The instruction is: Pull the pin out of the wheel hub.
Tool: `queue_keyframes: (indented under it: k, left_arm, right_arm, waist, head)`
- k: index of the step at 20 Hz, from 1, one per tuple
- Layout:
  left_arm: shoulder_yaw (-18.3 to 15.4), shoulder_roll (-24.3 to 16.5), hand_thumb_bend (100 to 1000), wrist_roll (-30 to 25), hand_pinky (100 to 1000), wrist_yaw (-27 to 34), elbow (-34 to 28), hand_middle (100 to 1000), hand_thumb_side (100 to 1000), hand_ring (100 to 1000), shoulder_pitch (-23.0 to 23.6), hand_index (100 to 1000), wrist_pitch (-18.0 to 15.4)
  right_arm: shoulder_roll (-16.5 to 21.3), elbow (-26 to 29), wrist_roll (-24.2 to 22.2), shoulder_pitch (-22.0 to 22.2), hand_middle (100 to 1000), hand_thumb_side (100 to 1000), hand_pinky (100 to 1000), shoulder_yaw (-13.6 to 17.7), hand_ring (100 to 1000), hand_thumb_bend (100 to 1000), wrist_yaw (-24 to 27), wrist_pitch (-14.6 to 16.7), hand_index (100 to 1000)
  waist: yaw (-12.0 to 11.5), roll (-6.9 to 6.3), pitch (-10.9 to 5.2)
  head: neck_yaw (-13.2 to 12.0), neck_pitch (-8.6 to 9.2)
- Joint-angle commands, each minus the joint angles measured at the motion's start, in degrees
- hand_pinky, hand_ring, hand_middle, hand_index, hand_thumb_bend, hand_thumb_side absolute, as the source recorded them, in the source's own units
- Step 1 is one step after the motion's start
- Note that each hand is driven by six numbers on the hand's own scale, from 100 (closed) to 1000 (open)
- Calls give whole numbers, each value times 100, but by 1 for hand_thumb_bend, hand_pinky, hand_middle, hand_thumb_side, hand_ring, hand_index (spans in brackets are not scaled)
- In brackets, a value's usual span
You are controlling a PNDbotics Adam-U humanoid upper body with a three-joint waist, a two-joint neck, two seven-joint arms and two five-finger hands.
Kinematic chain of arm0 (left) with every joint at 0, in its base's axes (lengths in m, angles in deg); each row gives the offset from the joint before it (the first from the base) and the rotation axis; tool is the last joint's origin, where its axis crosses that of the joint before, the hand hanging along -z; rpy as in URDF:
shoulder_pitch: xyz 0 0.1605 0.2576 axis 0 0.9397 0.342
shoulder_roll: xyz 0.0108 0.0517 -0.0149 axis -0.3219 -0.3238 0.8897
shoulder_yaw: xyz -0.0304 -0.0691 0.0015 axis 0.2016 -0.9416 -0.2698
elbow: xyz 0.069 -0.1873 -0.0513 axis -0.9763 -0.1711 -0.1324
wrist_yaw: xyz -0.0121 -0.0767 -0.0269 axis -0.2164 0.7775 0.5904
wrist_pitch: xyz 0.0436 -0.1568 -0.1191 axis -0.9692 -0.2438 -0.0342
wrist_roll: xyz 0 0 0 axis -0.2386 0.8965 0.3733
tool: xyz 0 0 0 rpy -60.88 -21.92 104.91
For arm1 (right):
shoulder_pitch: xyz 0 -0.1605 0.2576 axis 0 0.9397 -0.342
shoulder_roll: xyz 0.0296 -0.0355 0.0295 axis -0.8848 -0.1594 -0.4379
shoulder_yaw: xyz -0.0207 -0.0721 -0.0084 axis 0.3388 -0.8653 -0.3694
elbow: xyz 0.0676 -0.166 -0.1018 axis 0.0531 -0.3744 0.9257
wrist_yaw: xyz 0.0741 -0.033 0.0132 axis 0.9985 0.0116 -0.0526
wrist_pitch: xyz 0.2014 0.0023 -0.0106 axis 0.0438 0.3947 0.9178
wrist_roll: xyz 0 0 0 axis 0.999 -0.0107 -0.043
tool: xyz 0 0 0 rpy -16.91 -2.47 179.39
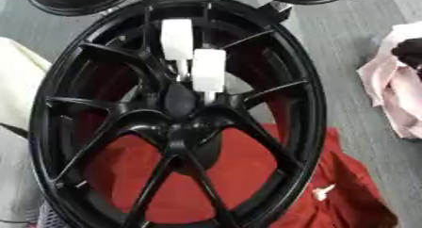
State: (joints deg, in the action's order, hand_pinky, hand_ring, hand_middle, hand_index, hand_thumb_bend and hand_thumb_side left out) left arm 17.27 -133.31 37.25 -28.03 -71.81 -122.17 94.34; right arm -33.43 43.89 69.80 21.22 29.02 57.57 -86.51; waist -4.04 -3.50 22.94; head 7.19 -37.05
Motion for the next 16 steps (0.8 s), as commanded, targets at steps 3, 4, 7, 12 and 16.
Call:
queue_keyframes:
  k: [3,4,7,12,16]
  left_arm:
    - [-445,-209,100,517,701,-317,1230,336,283,491,79,446,-58]
    - [-464,-200,100,585,700,-369,1425,338,277,493,116,446,-81]
    - [-487,-166,100,760,699,-558,1885,345,248,497,254,449,-141]
    - [-518,-65,100,914,704,-679,2299,373,237,507,505,475,-224]
    - [-554,-17,100,1003,722,-700,2489,439,219,540,675,551,-208]
  right_arm:
    - [97,105,19,-46,626,654,853,86,729,100,-20,39,637]
    - [94,105,23,-49,626,657,853,92,729,100,-19,44,637]
    - [84,105,29,-63,626,653,853,102,729,100,-15,56,637]
    - [75,105,37,-90,627,648,853,120,729,100,-6,75,637]
    - [94,105,51,-114,627,643,854,125,730,100,-2,98,638]
  waist:
    - [-16,43,-151]
    - [-15,49,-151]
    - [-8,61,-150]
    - [7,78,-149]
    - [16,84,-160]
  head:
    - [-64,116]
    - [-77,120]
    - [-110,143]
    - [-119,177]
    - [-120,191]
